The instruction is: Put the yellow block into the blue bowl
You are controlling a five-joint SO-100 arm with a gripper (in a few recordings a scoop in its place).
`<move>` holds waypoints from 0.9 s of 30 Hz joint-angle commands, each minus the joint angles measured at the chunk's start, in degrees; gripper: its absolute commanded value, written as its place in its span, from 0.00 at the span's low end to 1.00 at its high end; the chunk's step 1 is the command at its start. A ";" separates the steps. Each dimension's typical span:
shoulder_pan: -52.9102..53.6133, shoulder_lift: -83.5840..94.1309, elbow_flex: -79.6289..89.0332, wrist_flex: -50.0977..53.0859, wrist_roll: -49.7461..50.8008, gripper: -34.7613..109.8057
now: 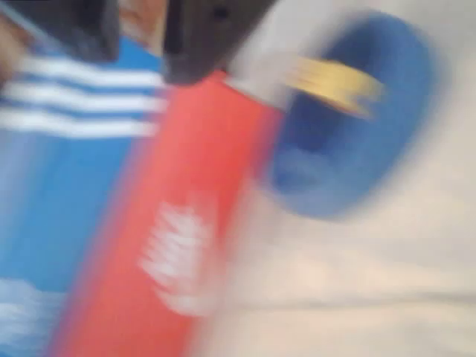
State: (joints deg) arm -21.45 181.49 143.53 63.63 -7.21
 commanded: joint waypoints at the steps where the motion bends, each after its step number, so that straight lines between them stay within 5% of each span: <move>1: -0.35 6.42 4.92 -2.20 0.09 0.24; 27: -0.53 9.58 26.10 -2.11 0.44 0.24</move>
State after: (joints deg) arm -21.71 185.19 169.63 62.84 -7.21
